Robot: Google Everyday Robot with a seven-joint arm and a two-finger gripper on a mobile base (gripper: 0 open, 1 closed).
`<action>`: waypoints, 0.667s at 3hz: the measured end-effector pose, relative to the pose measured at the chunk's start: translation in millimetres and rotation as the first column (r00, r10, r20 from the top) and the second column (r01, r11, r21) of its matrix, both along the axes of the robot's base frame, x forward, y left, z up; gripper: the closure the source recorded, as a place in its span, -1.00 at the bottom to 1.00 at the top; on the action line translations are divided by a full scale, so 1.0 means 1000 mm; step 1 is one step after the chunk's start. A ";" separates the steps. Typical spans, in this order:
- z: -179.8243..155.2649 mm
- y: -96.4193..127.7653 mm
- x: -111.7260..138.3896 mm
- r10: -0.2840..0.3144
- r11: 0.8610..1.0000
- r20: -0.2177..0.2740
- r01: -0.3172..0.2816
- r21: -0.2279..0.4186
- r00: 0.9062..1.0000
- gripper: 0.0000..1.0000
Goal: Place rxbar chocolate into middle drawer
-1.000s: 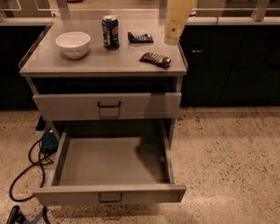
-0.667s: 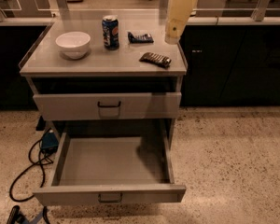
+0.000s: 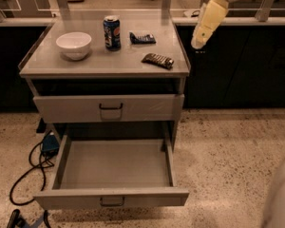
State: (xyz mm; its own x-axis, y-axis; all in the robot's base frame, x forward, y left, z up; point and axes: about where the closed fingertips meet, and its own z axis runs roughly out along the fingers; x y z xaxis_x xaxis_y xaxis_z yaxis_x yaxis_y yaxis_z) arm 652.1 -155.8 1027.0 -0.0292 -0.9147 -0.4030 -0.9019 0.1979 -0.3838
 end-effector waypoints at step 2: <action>-0.087 0.026 0.071 0.120 0.970 -0.114 -0.092 0.225 0.986 -1.00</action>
Offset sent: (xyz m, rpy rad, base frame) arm 0.2088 -0.0312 -0.0243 0.3165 0.2221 0.1942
